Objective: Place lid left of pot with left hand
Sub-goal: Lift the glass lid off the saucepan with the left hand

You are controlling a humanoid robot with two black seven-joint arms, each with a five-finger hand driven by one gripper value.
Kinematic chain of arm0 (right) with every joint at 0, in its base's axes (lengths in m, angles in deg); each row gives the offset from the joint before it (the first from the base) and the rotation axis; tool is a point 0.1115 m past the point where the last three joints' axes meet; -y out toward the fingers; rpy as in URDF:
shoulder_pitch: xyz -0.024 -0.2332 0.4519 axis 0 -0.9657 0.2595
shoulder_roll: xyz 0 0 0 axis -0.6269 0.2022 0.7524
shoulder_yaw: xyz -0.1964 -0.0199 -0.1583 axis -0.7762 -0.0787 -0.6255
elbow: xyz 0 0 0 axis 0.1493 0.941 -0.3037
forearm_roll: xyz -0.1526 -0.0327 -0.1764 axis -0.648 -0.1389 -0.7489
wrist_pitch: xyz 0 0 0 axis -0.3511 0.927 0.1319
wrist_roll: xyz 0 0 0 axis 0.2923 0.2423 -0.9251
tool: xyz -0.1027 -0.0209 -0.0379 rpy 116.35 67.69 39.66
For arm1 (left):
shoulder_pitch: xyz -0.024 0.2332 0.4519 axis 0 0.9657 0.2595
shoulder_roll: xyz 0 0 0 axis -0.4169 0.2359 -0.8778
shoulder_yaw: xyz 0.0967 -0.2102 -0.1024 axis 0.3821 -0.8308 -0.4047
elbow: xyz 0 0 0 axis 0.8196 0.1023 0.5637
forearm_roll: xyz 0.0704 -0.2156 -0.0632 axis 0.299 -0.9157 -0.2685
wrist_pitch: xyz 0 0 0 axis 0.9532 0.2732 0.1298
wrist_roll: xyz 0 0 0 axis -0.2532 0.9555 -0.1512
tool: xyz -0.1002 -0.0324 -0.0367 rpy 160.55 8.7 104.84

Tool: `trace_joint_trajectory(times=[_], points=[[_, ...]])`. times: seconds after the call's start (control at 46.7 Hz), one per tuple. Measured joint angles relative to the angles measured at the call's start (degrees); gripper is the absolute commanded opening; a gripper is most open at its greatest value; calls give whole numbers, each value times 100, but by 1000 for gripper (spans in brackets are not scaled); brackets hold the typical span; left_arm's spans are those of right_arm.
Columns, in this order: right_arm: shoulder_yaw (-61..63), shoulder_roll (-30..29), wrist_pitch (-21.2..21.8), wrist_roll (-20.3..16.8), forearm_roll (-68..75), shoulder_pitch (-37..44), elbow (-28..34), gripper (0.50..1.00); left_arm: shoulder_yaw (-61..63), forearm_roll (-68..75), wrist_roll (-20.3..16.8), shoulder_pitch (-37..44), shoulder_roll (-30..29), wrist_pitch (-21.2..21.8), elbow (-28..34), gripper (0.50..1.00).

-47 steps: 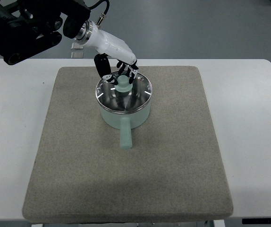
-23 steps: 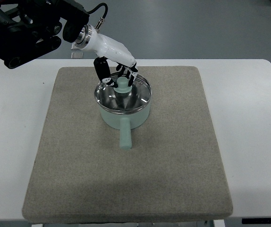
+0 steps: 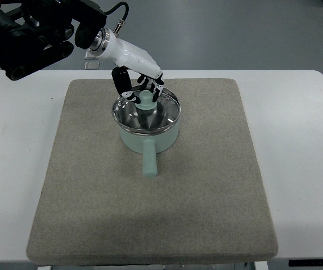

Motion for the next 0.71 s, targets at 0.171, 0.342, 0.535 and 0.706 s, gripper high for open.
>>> trace_joint_trajectory(times=[0.171,0.342,0.535,0.706], points=[[0,0,0,0,0,2,0,924,-14,-15,0,-131,-18,192,5,500],[0,0,0,0,0,3,0,924,-15,-23,-2,-144,-22,210,5,500],[0,0,0,0,0,2,0,924,-18,-23,-5,-207,-71,221,60,500],[0,0,0,0,0,2,0,924,-18,-25,-4,-224,-80,221,643,500]])
